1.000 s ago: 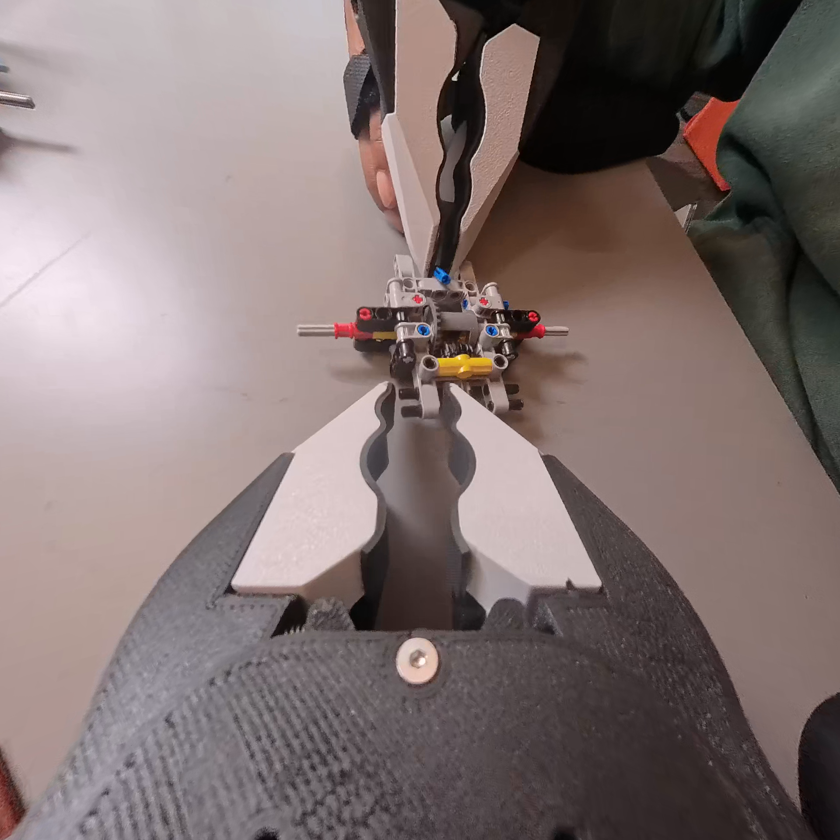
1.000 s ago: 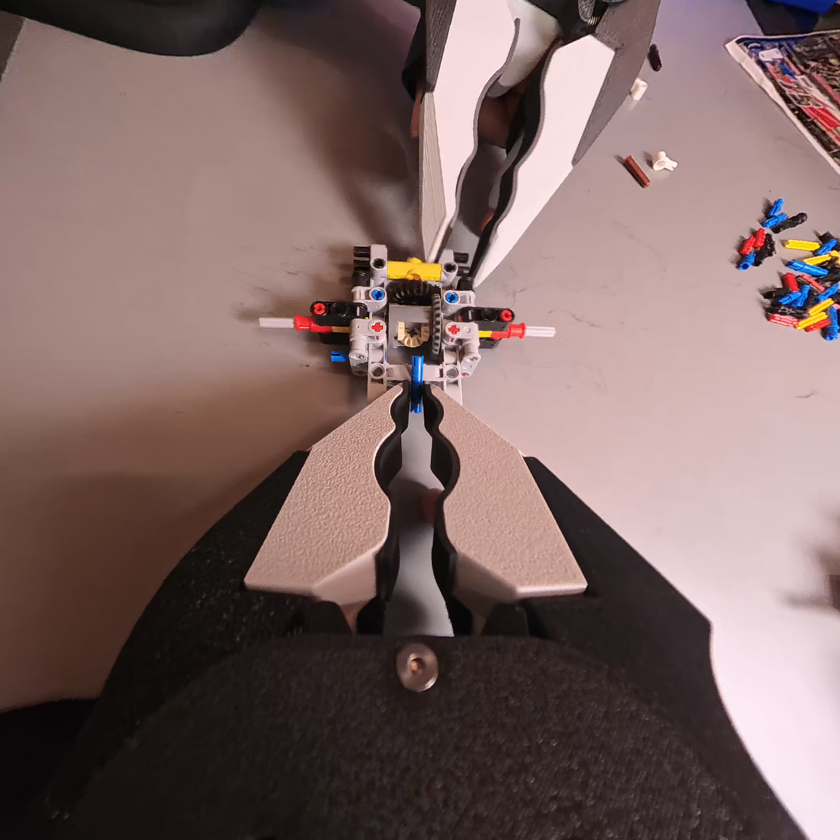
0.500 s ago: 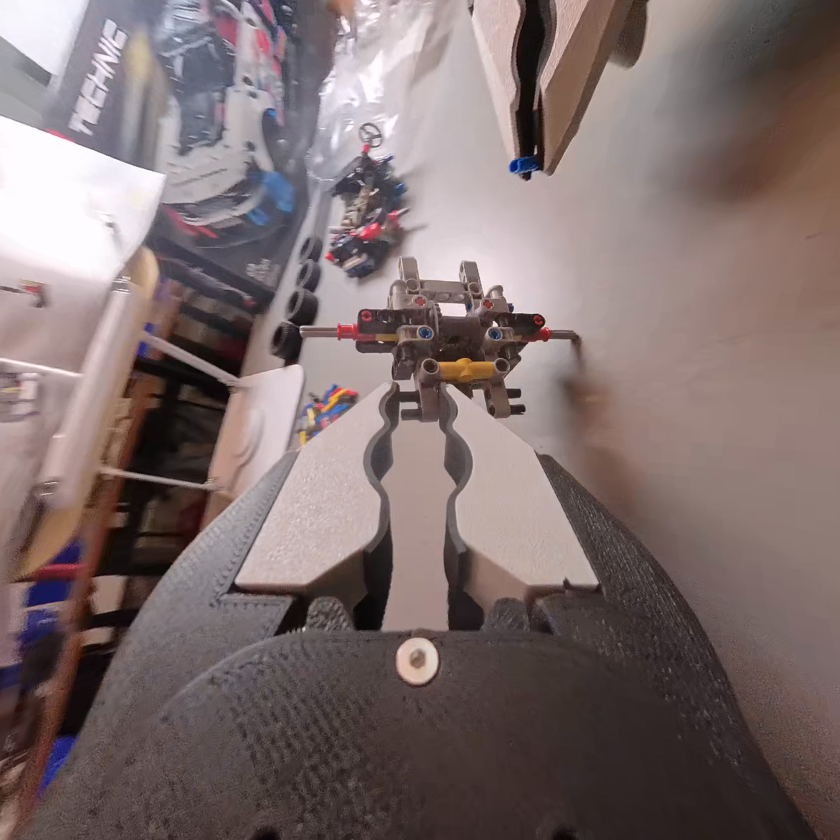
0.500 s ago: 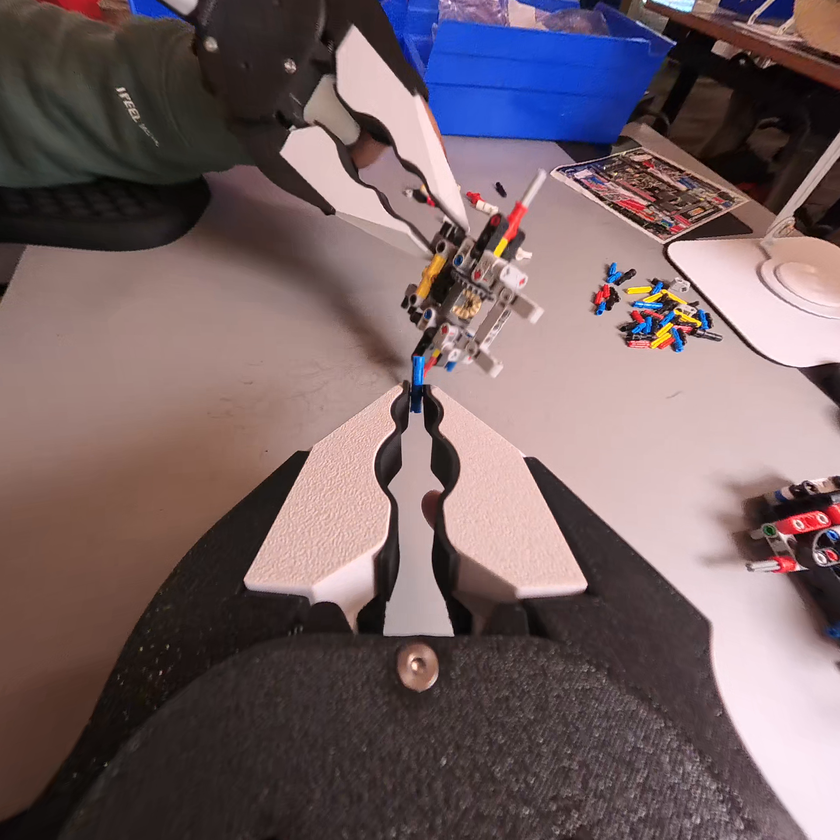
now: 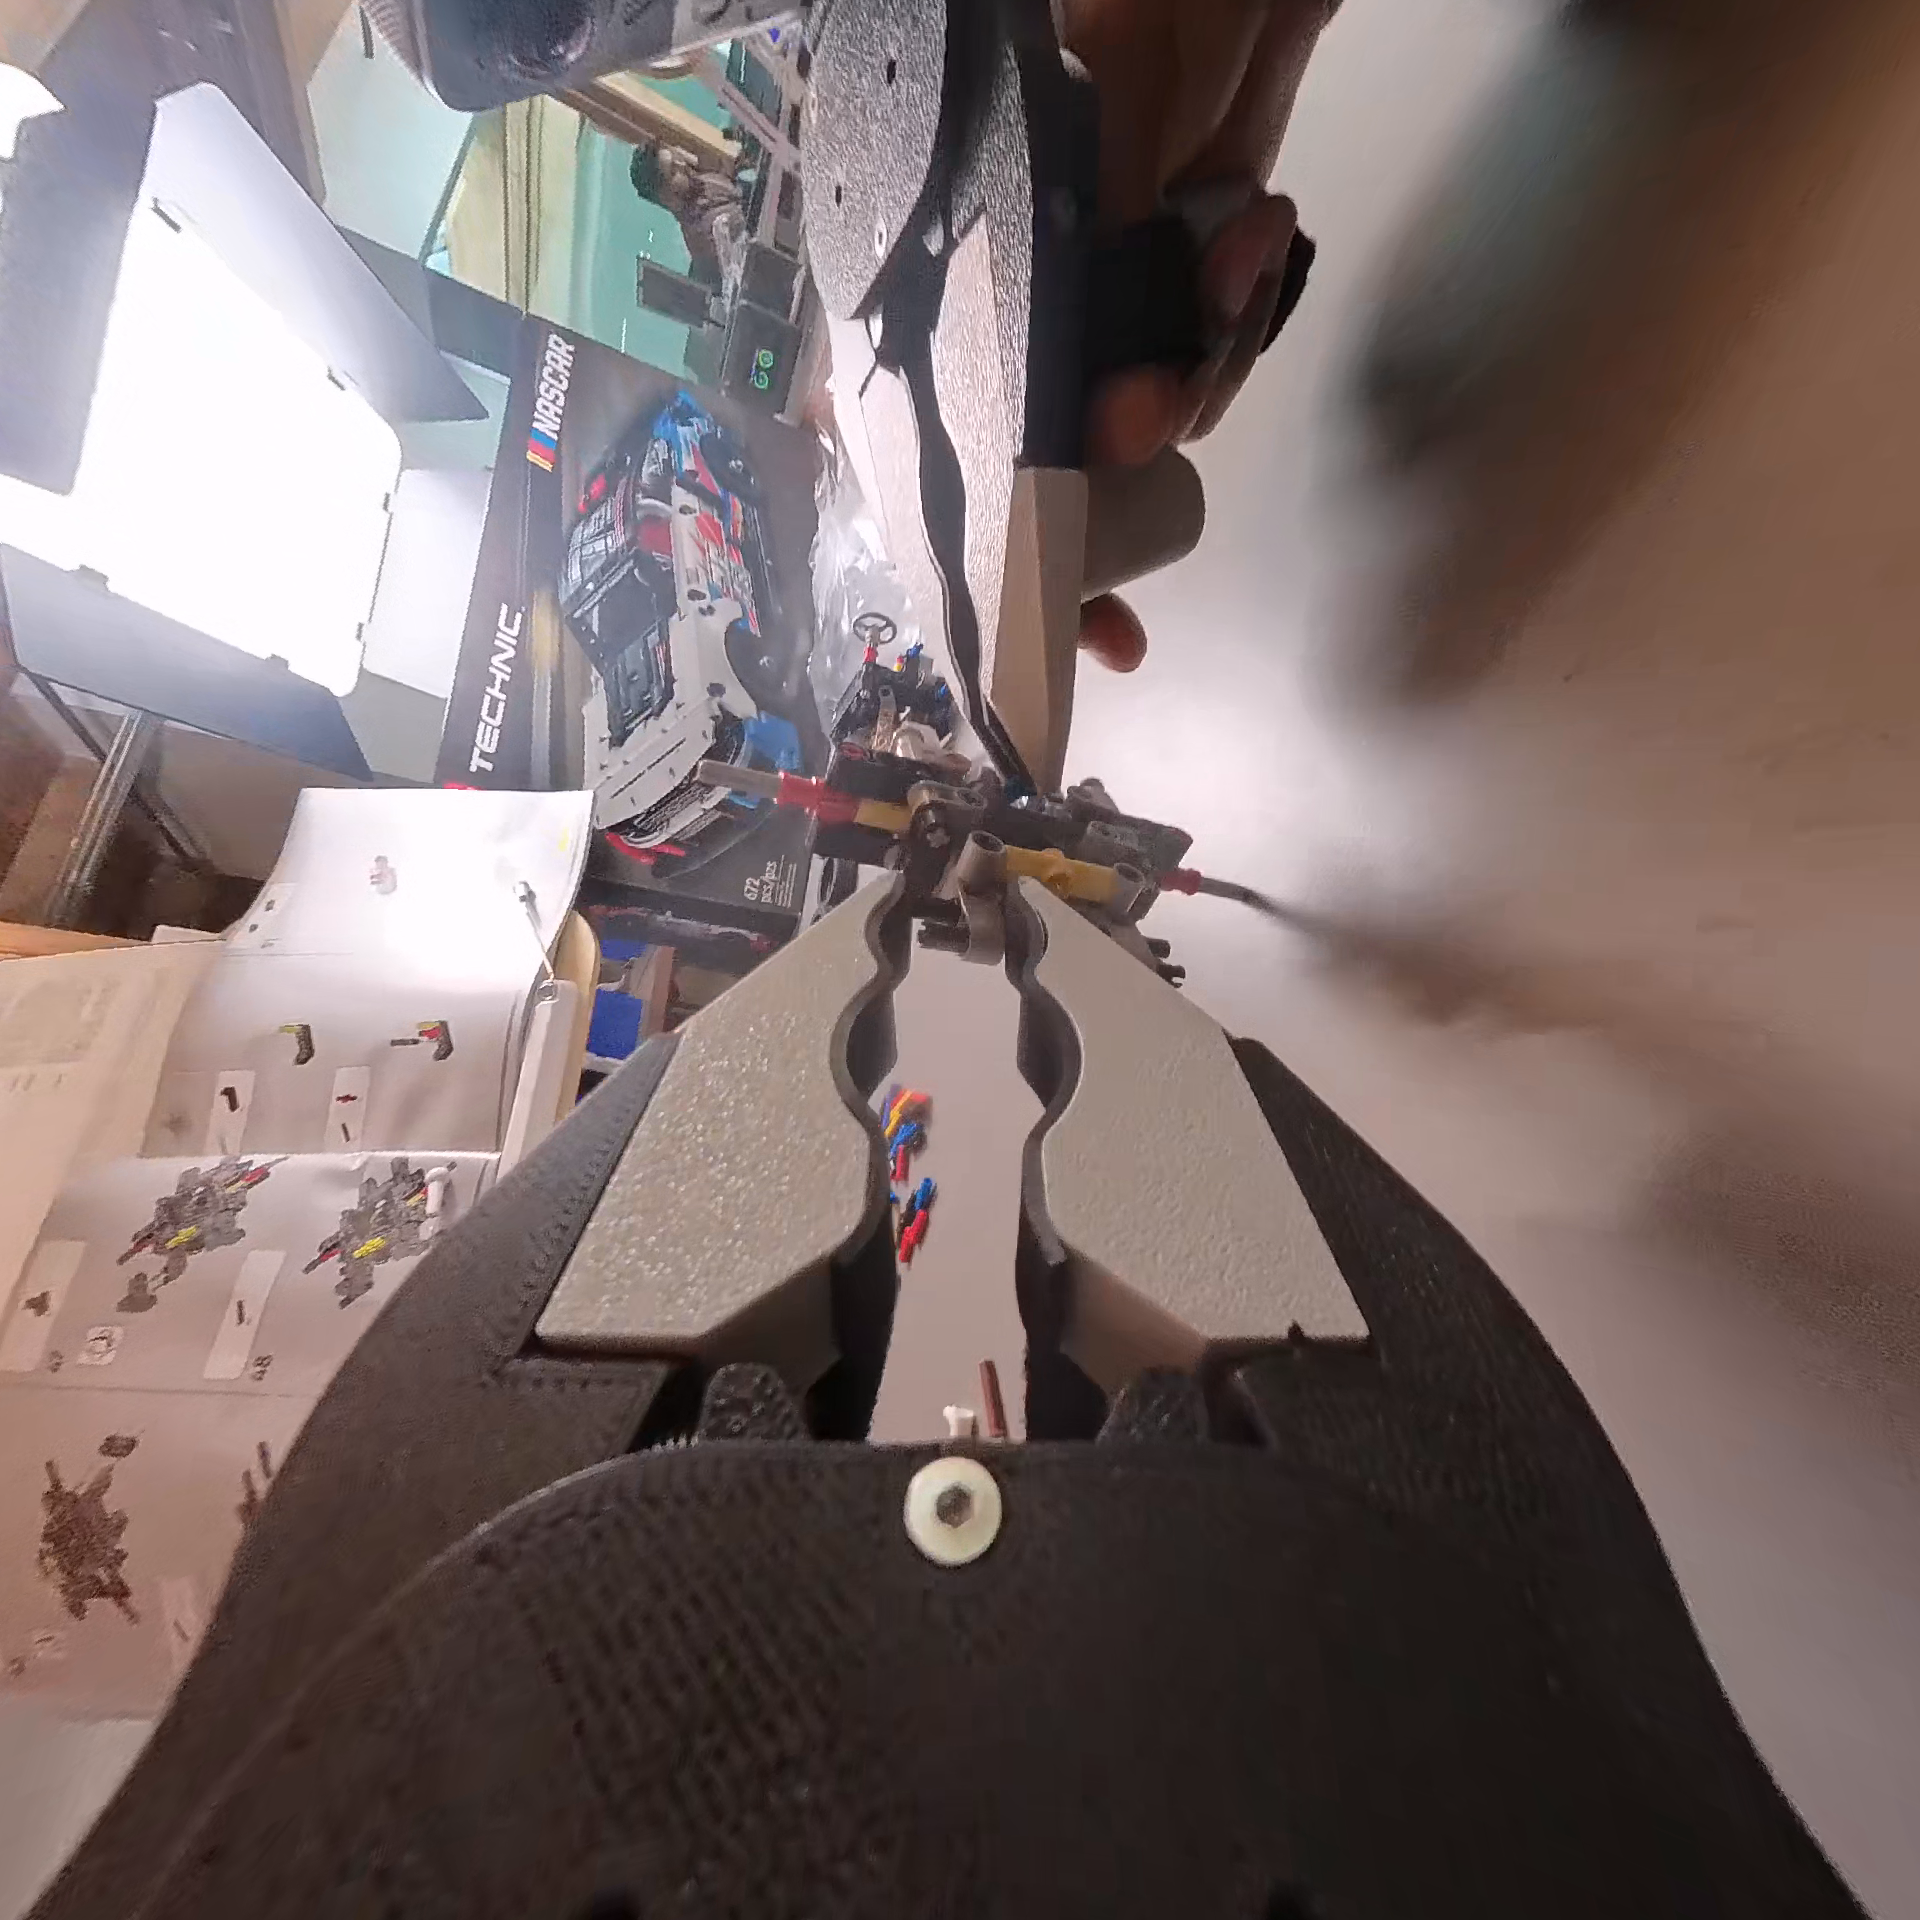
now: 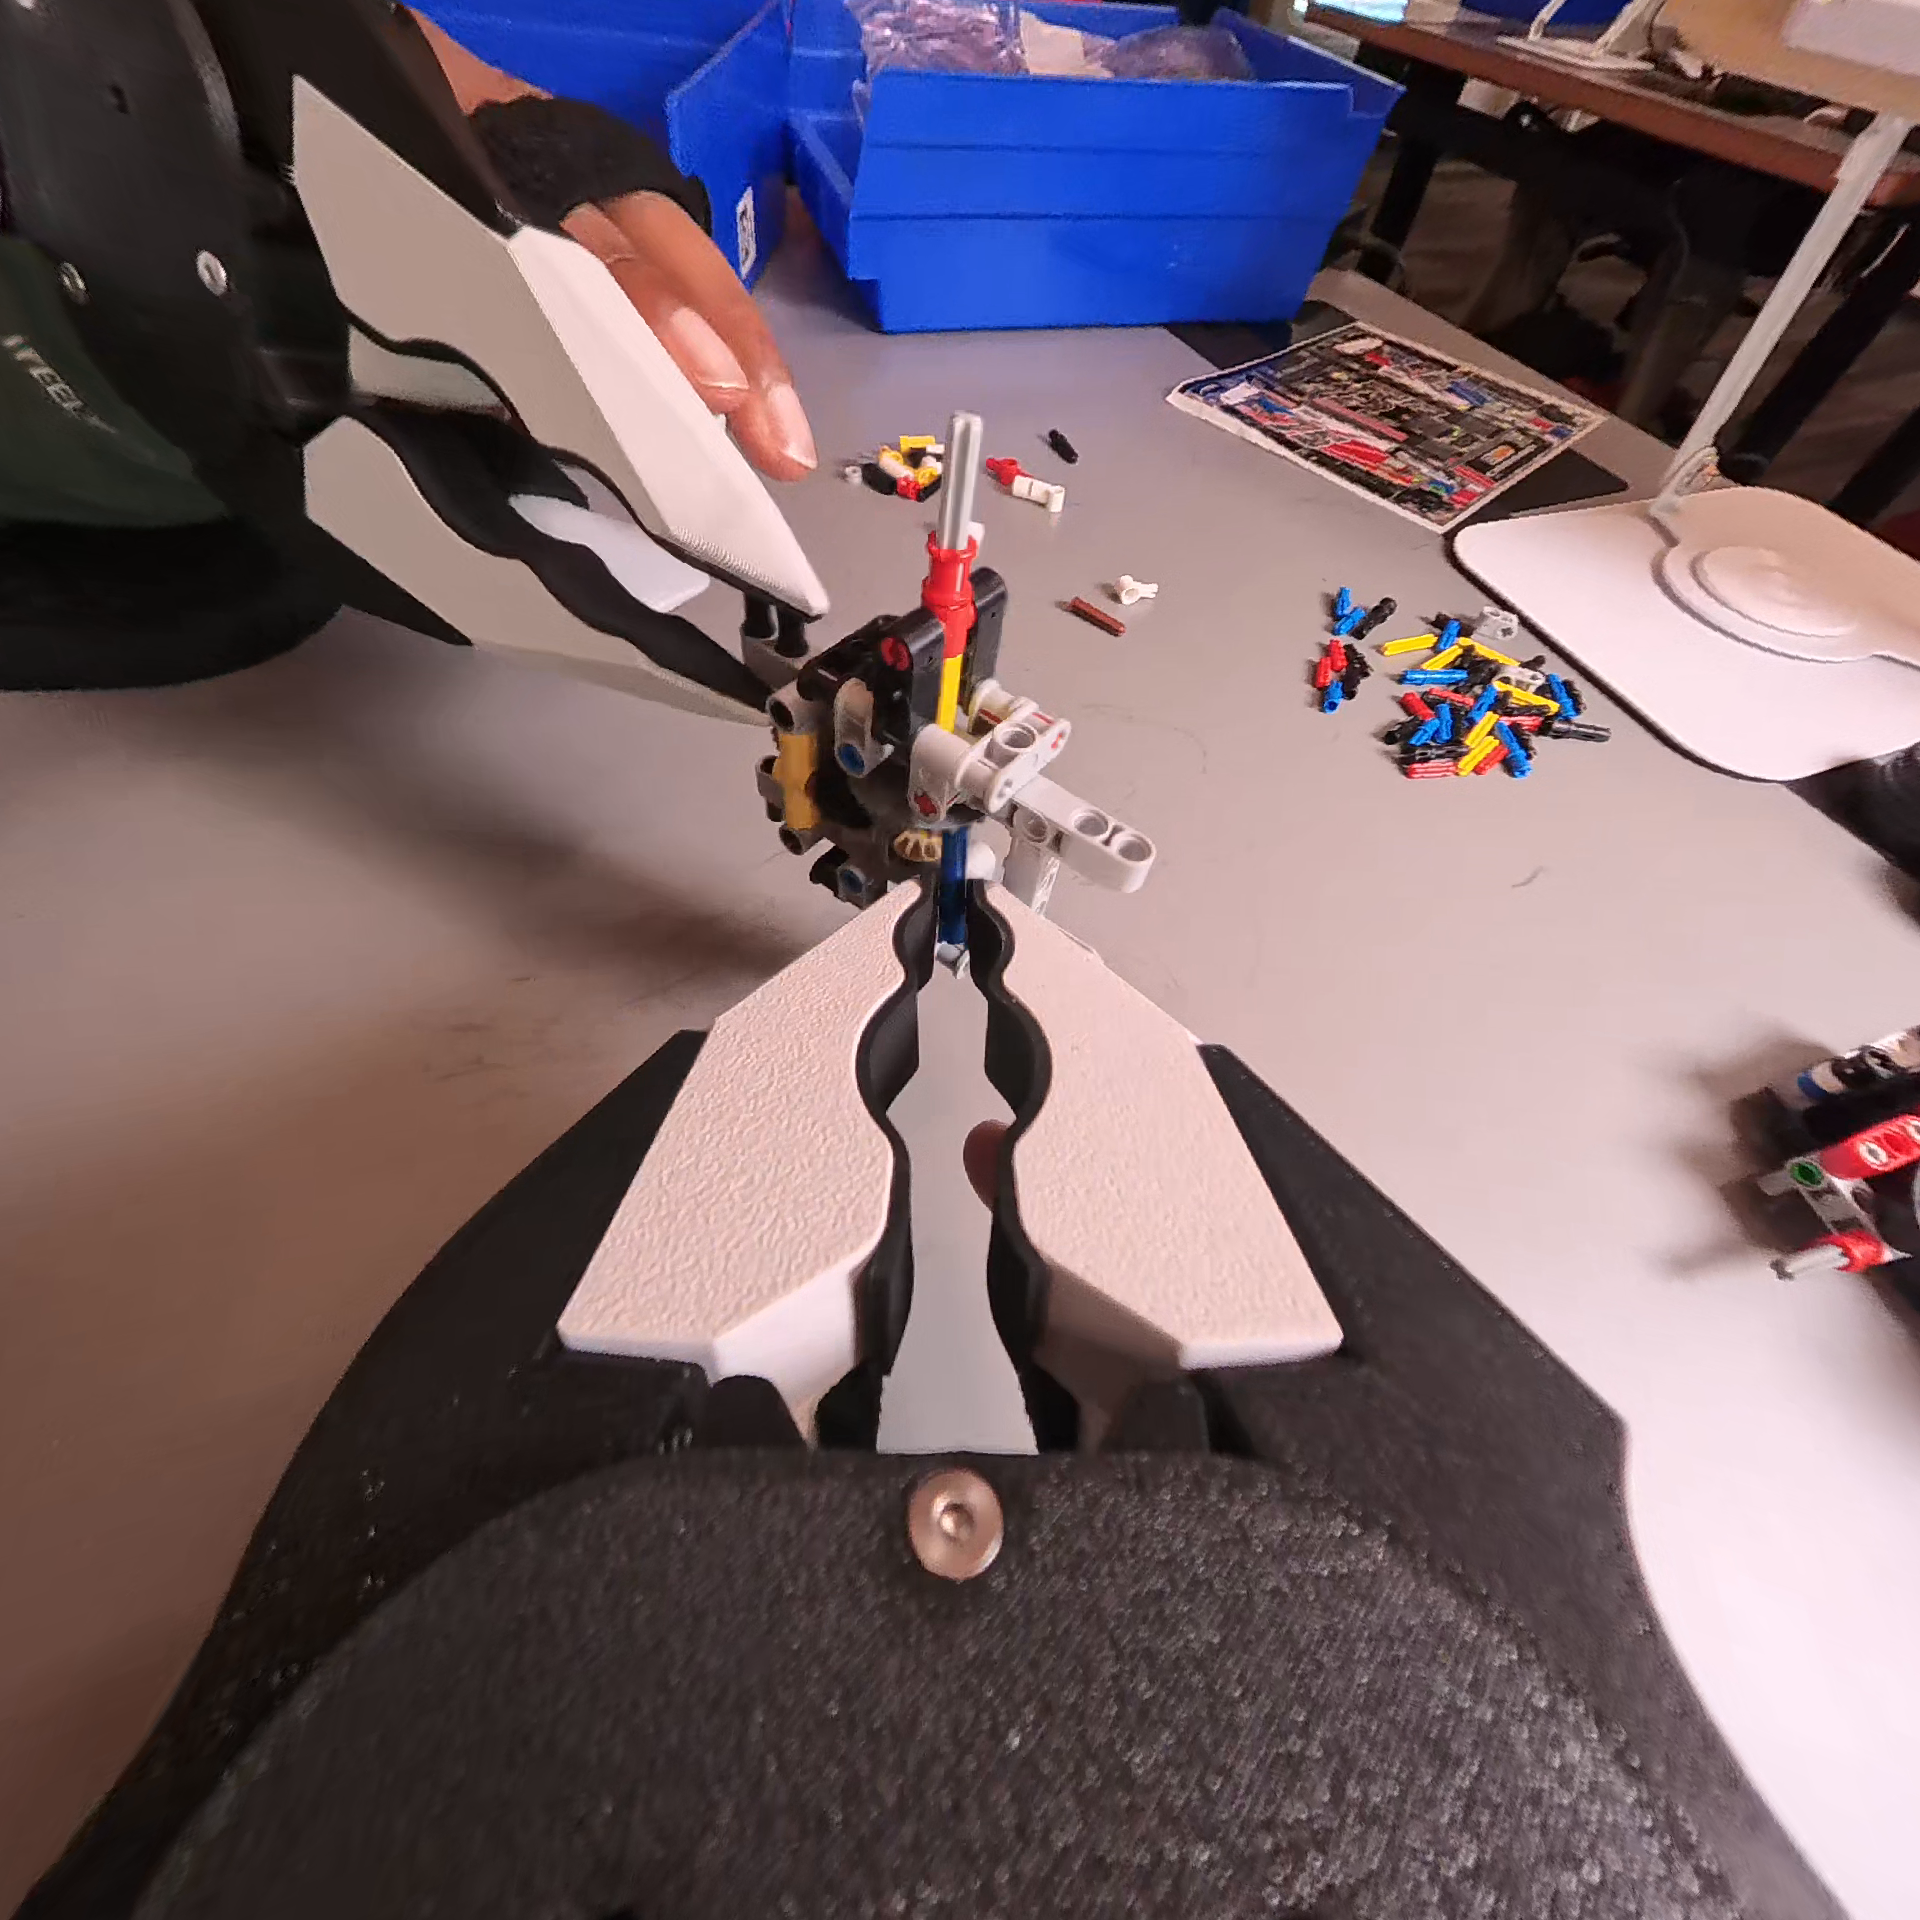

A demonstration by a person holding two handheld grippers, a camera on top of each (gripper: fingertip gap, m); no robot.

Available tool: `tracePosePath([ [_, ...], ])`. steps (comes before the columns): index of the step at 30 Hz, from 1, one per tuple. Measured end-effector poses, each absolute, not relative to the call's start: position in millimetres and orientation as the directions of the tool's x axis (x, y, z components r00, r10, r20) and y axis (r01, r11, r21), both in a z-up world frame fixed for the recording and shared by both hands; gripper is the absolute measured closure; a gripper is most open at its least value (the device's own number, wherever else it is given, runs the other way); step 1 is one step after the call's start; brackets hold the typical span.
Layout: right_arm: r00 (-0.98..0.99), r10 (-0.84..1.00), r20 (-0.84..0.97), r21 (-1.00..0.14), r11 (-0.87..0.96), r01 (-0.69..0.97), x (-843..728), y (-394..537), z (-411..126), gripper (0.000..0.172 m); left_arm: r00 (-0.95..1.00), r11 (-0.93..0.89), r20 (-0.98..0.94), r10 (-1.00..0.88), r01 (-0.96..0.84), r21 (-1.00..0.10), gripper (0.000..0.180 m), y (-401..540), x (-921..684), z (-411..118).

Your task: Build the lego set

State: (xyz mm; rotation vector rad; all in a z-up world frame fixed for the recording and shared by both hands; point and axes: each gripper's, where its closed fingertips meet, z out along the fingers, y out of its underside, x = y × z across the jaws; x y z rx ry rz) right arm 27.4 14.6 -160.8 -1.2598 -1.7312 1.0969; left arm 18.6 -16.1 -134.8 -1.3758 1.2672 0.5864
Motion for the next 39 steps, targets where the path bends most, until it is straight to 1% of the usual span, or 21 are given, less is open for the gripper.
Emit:
tracePosePath([
  [2, -0.265, 0.963, 0.057, -0.93, 0.148, 0.338, 28.2, 12.5, -161.4, 0.168, 0.353, 0.214, -0.852, -0.387, -0.864, -0.456, 0.164, -19.4, 24.6, -133.4],
  [3, -0.265, 0.963, 0.06, -0.932, 0.149, 0.331, 28.3, 12.1, -161.8, 0.168, 0.398, 0.215, -0.815, -0.421, -0.829, -0.516, 0.164, -21.3, 27.4, -132.7],
  [5, -0.259, 0.964, 0.059, -0.933, 0.146, 0.329, 28.1, 12.4, -162.7, 0.168, 0.524, 0.182, -0.679, -0.514, -0.707, -0.683, 0.164, -24.2, 31.6, -129.4],
  [6, -0.263, 0.963, 0.053, -0.933, 0.141, 0.33, 28.1, 11.4, -162.9, 0.168, 0.599, 0.138, -0.573, -0.56, -0.614, -0.777, 0.154, -23.9, 31.5, -125.7],
  [7, -0.261, 0.964, 0.049, -0.935, 0.137, 0.329, 27.8, 11.2, -162.7, 0.168, 0.668, 0.07, -0.439, -0.601, -0.503, -0.861, 0.14, -22.2, 29.8, -122.4],
  [8, -0.264, 0.963, 0.047, -0.936, 0.135, 0.326, 27.5, 10.3, -162.2, 0.168, 0.719, -0.028, -0.289, -0.632, -0.394, -0.919, 0.134, -19.2, 27.3, -122.8],
  [9, -0.267, 0.963, 0.042, -0.936, 0.132, 0.327, 27.2, 8.9, -162.3, 0.168, 0.74, -0.14, -0.149, -0.655, -0.313, -0.939, 0.128, -17.4, 26.5, -129.0],
  [10, -0.273, 0.961, 0.038, -0.935, 0.13, 0.33, 26.9, 7.0, -163.0, 0.168, 0.74, -0.224, -0.062, -0.669, -0.281, -0.933, 0.122, -17.3, 27.6, -137.8],
  [11, -0.275, 0.961, 0.036, -0.934, 0.13, 0.332, 26.5, 5.5, -163.5, 0.168, 0.735, -0.259, -0.04, -0.677, -0.289, -0.921, 0.116, -17.9, 28.9, -146.0],
  [12, -0.287, 0.957, 0.032, -0.933, 0.132, 0.335, 26.8, 2.5, -164.5, 0.168, 0.727, -0.266, -0.053, -0.685, -0.317, -0.911, 0.13, -18.9, 30.6, -152.8],
  [14, -0.29, 0.956, 0.036, -0.929, 0.139, 0.344, 26.4, 0.5, -166.6, 0.168, 0.711, -0.269, -0.065, -0.7, -0.347, -0.899, 0.148, -20.6, 35.9, -160.4],
  [21, -0.311, 0.95, 0.027, -0.928, 0.139, 0.345, 28.1, -1.4, -167.0, 0.168, 0.678, -0.262, -0.048, -0.733, -0.347, -0.901, 0.15, -25.1, 41.4, -160.6],
  [26, -0.421, 0.904, 0.074, -0.91, 0.233, 0.342, 35.9, -17.9, -171.7, 0.168, 0.594, -0.262, 0.036, -0.803, -0.299, -0.918, 0.15, -38.0, 47.5, -159.3],
  [30, -0.432, 0.896, 0.103, -0.901, 0.268, 0.341, 35.7, -21.5, -175.7, 0.168, 0.6, -0.292, 0.091, -0.795, -0.248, -0.924, 0.152, -36.7, 42.4, -159.8],
  [33, -0.404, 0.911, 0.087, -0.908, 0.239, 0.344, 32.0, -19.7, -175.5, 0.168, 0.603, -0.31, 0.125, -0.788, -0.212, -0.927, 0.151, -35.8, 40.6, -160.2],
  [36, -0.339, 0.941, 0.02, -0.929, 0.143, 0.343, 26.0, -12.0, -170.3, 0.168, 0.613, -0.301, 0.117, -0.781, -0.206, -0.931, 0.15, -33.8, 39.0, -159.7],
  [39, -0.322, 0.943, -0.082, -0.943, 0.031, 0.33, 23.3, -11.7, -163.4, 0.168, 0.615, -0.293, 0.102, -0.782, -0.218, -0.931, 0.14, -33.4, 43.1, -161.5],
])
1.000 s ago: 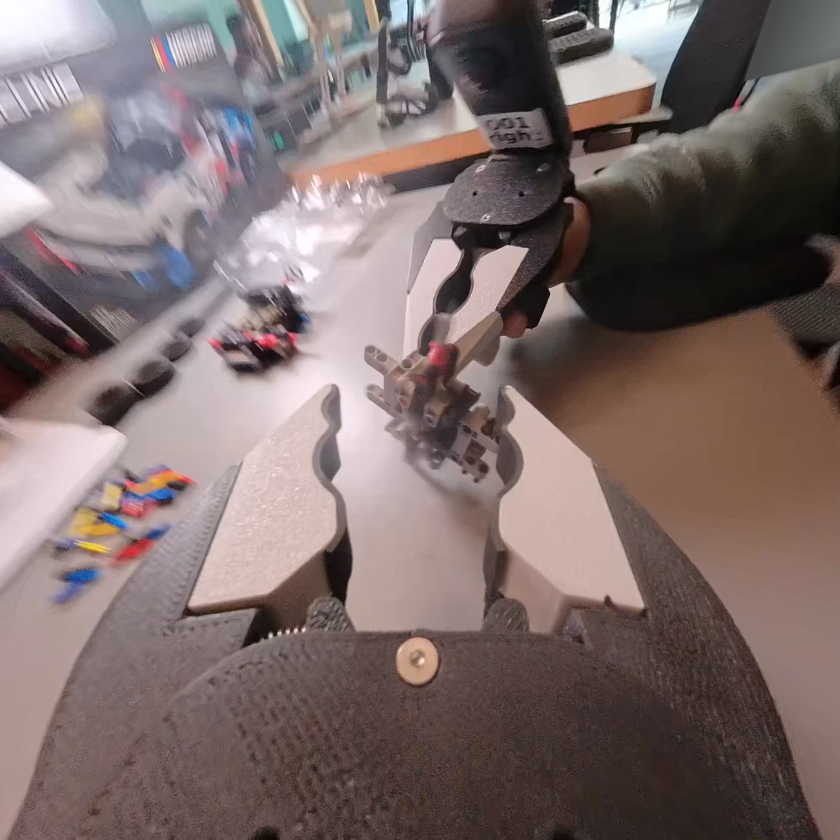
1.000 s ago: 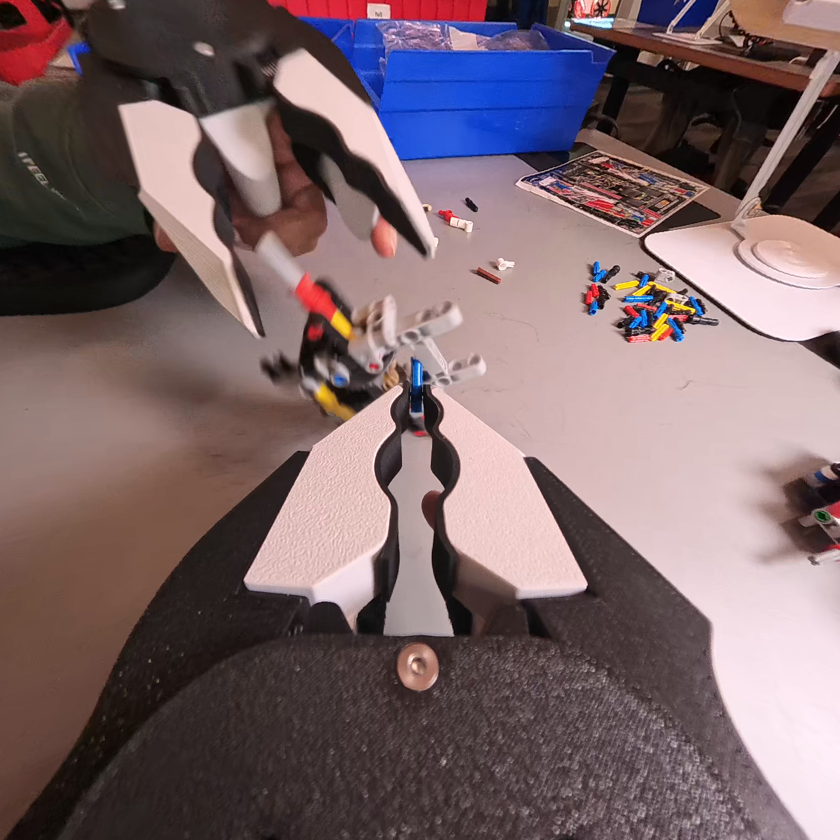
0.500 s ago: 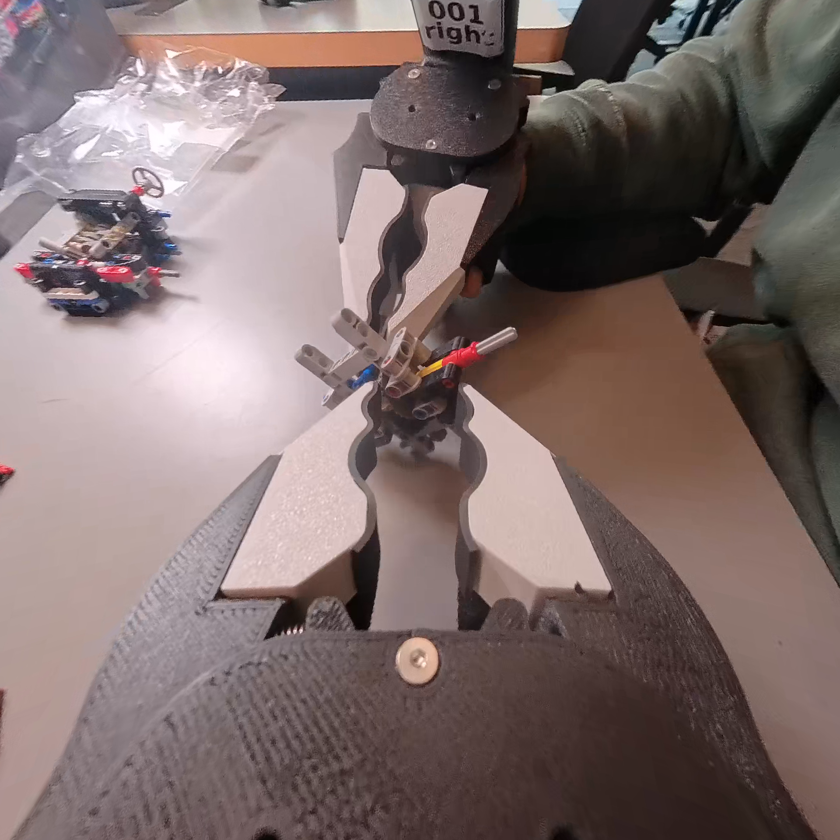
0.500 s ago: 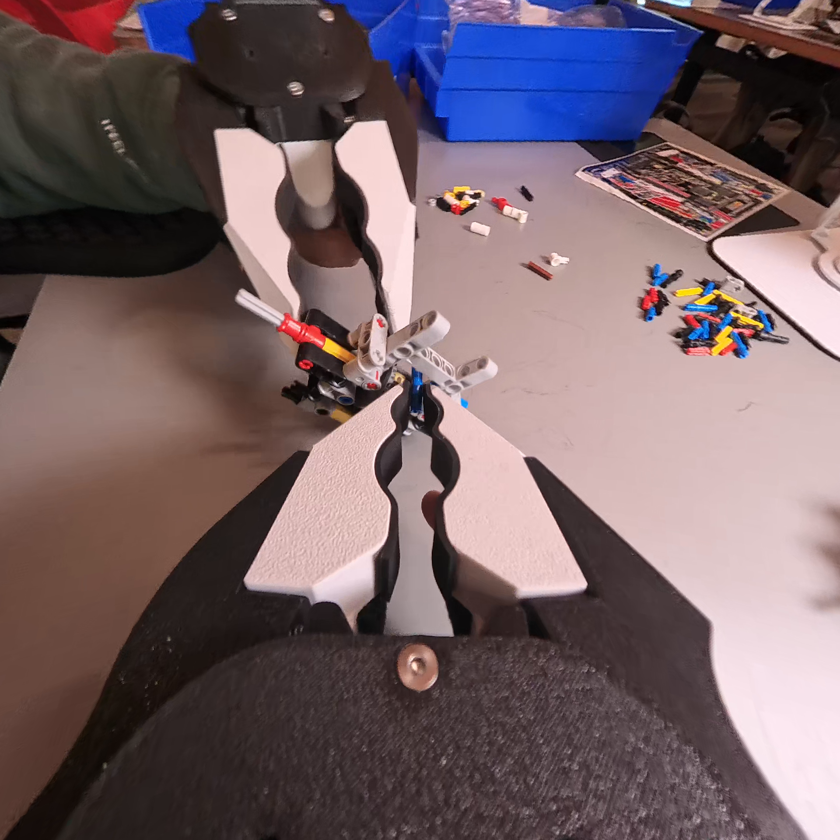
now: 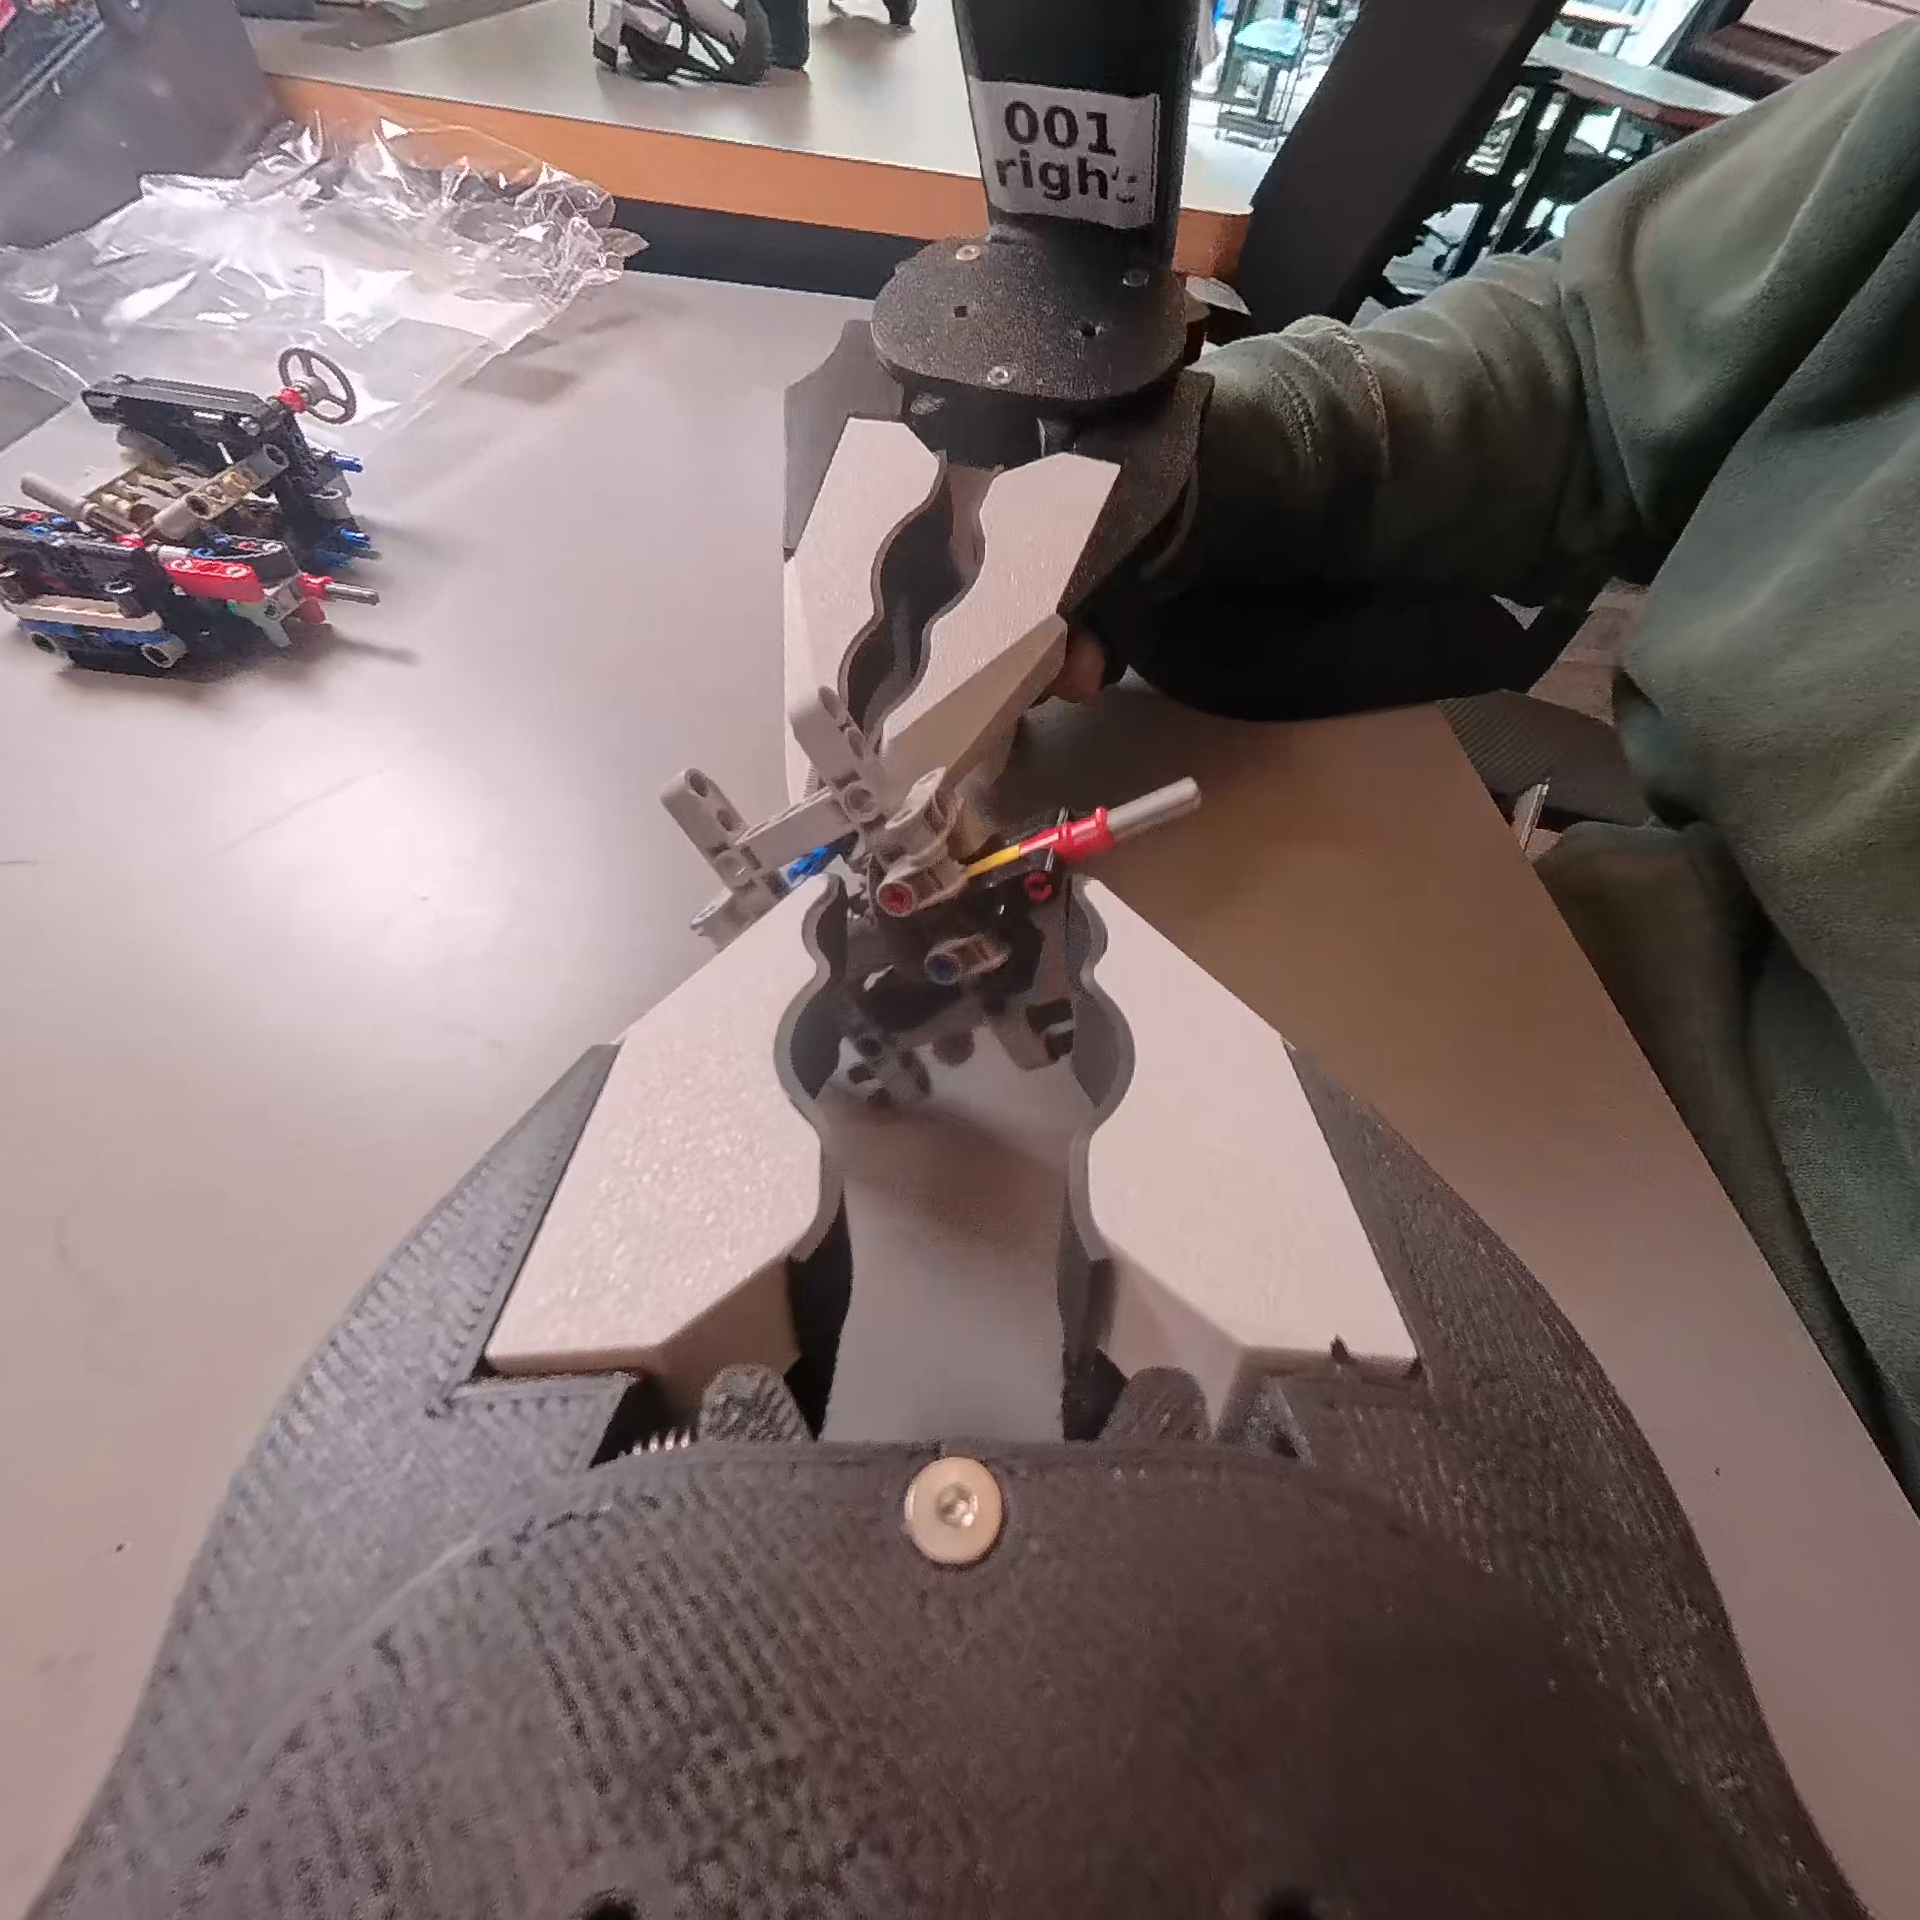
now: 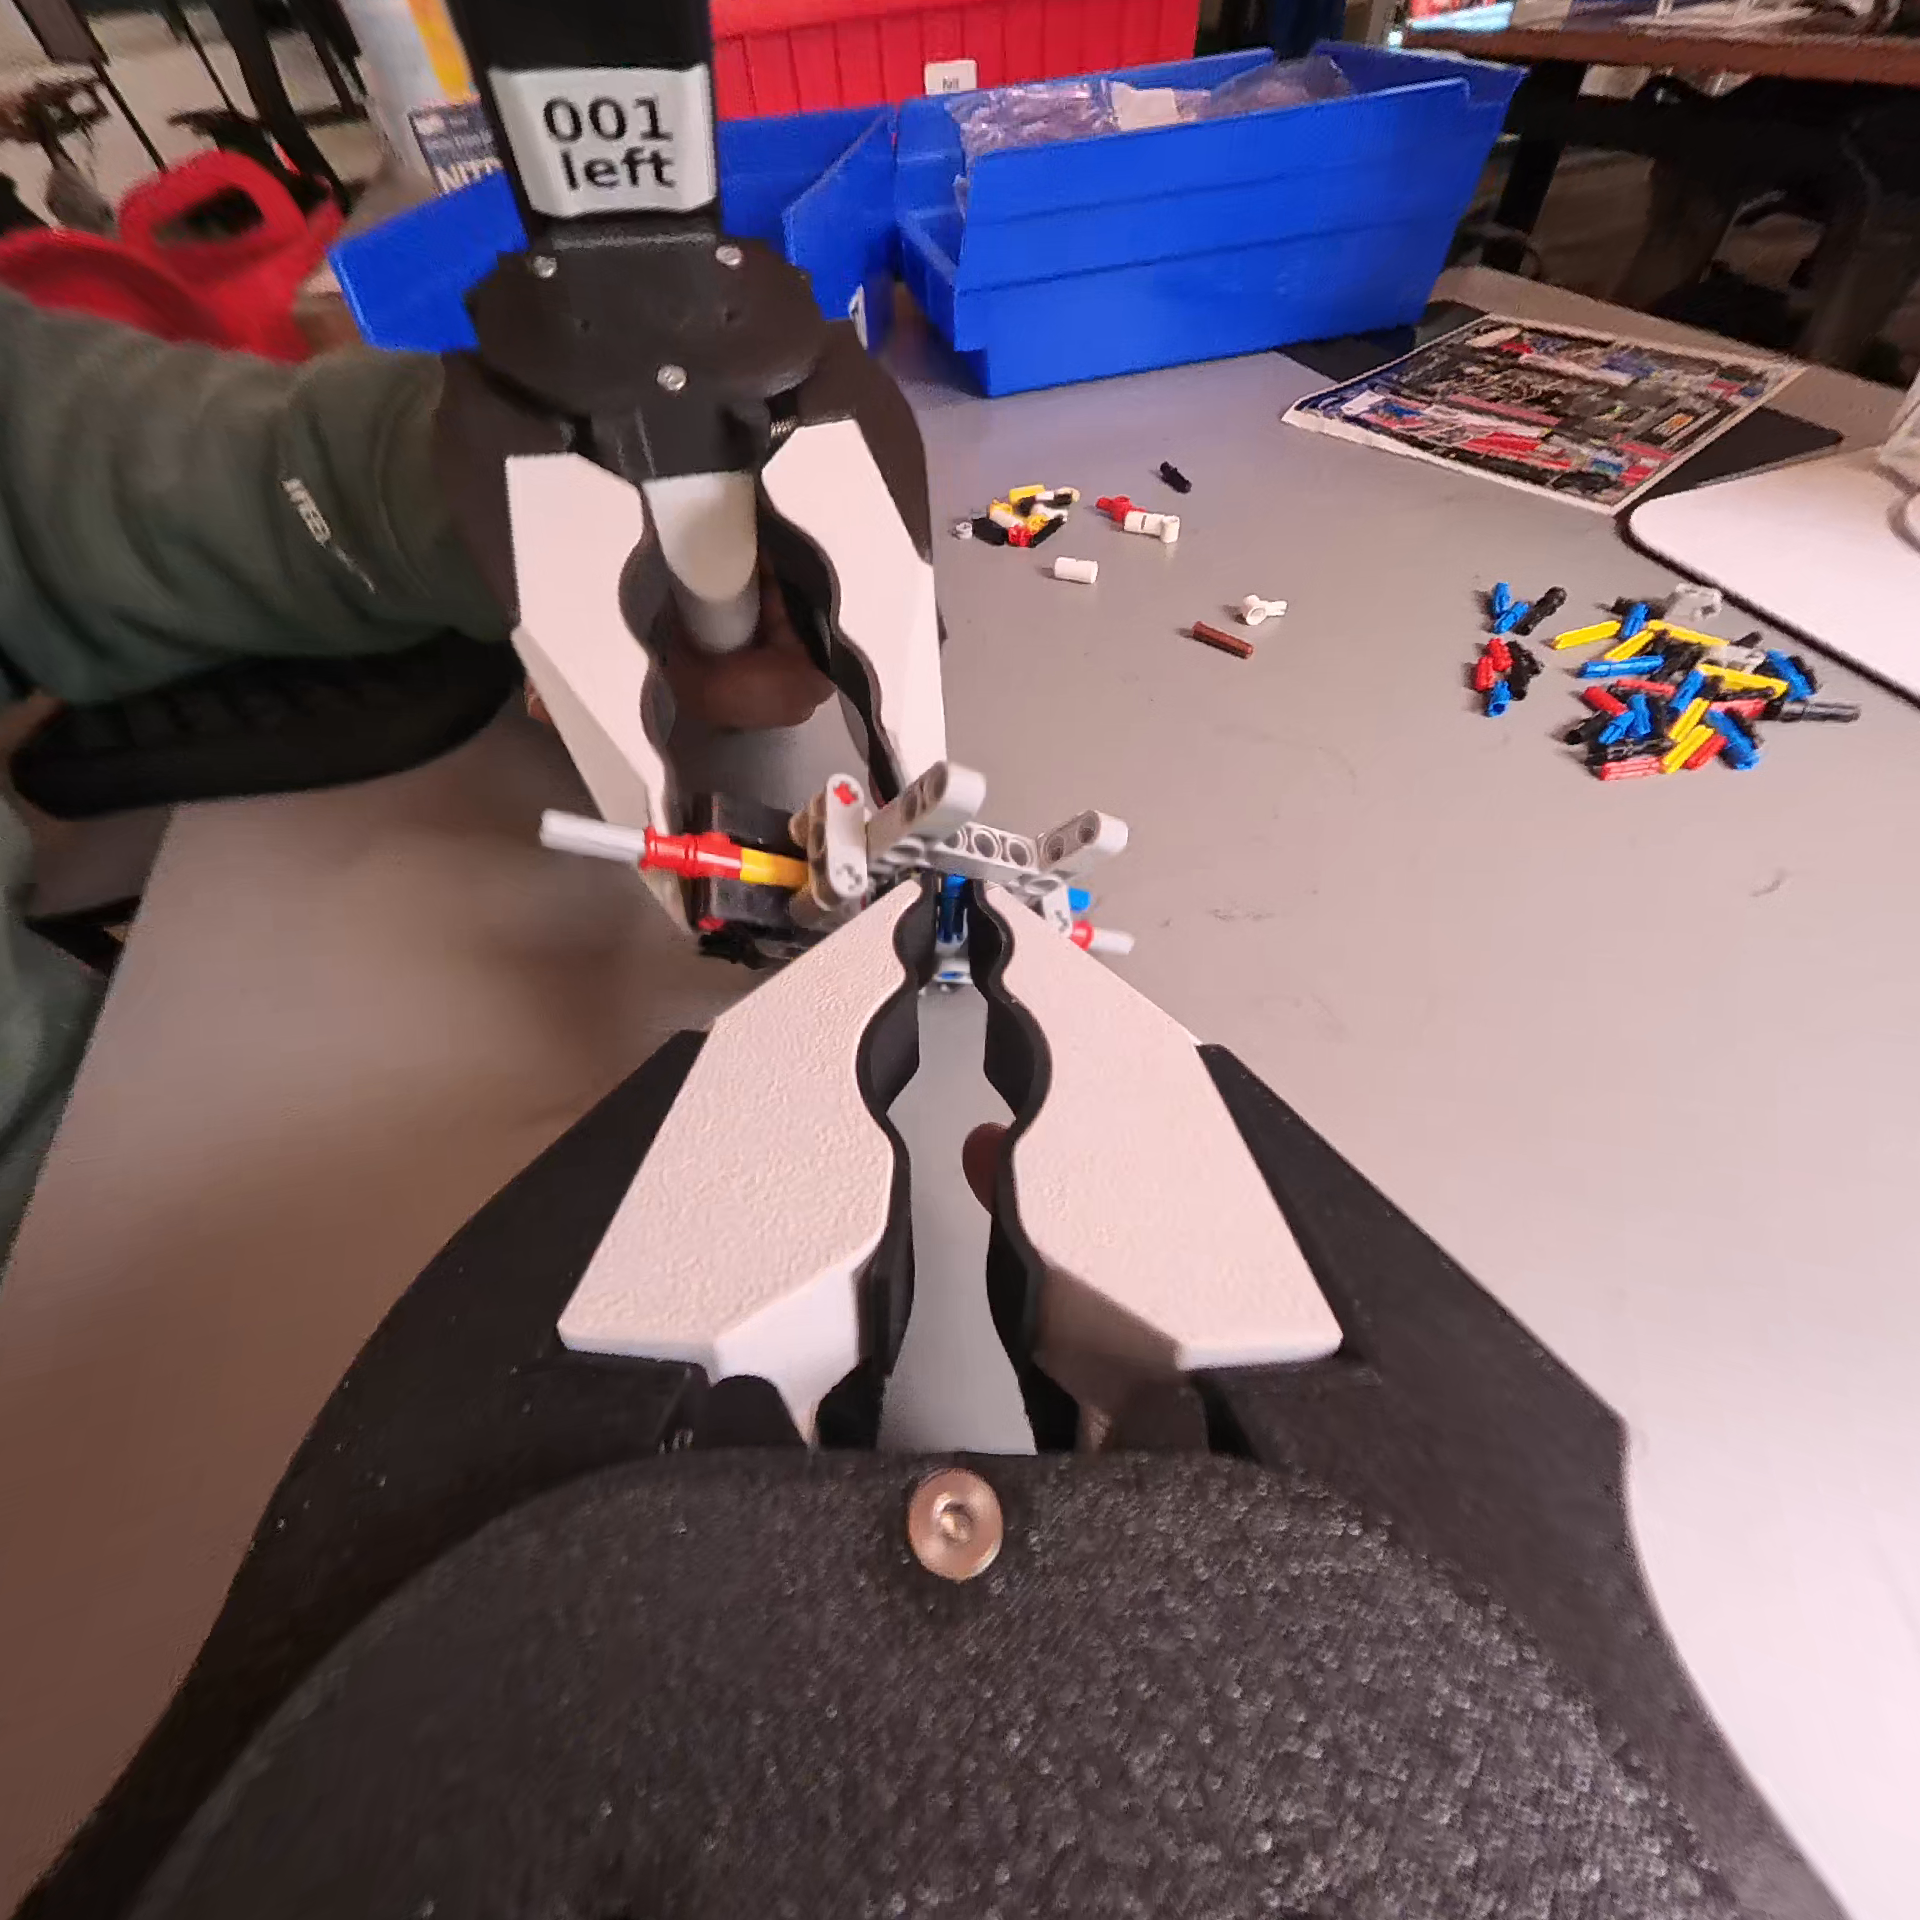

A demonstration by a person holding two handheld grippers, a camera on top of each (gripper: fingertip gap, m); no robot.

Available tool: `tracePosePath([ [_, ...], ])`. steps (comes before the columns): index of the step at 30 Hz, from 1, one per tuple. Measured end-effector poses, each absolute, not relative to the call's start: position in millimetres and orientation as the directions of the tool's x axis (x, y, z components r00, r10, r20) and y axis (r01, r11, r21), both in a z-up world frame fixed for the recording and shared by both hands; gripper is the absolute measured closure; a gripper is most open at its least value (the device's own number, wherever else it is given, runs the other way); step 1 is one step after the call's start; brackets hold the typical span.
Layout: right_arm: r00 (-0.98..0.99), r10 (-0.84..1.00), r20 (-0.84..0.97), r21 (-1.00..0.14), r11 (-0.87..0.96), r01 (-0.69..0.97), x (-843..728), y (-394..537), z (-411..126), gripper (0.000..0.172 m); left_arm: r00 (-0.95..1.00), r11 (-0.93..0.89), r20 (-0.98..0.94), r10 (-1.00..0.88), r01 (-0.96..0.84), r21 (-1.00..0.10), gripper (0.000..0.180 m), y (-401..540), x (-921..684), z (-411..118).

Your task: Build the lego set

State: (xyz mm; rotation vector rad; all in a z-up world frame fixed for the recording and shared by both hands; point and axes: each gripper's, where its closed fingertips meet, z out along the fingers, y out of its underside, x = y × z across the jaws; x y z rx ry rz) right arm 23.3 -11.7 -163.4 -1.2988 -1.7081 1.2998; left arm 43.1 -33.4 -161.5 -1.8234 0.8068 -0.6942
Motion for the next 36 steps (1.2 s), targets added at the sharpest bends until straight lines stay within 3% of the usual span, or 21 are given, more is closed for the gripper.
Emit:
tracePosePath([
  [12, -0.29, 0.919, -0.266, -0.924, -0.157, 0.349, 21.0, -8.3, -159.8, 0.168, 0.664, -0.214, -0.107, -0.74, -0.383, -0.899, 0.139, -24.1, 49.4, -172.4],
  [16, -0.325, 0.918, -0.227, -0.933, -0.11, 0.341, 24.7, -9.3, -156.1, 0.168, 0.618, -0.26, 0.049, -0.785, -0.256, -0.931, 0.139, -33.0, 50.7, -160.2],
  [20, -0.39, 0.919, -0.053, -0.962, 0.058, 0.268, 35.4, -5.6, -143.6, 0.168, 0.517, -0.368, 0.275, -0.811, -0.086, -0.926, 0.14, -44.0, 50.1, -144.8],
  [25, -0.483, 0.874, 0.04, -0.984, 0.119, 0.133, 45.6, -25.1, -115.0, 0.168, 0.36, -0.535, 0.506, -0.784, 0.023, -0.845, 0.14, -55.3, 56.1, -140.9],
  [36, -0.536, 0.82, 0.2, -0.924, 0.34, 0.174, 49.9, -43.2, -122.6, 0.168, 0.142, -0.721, 0.737, -0.661, 0.153, -0.676, 0.143, -51.6, 55.3, -130.1],
])
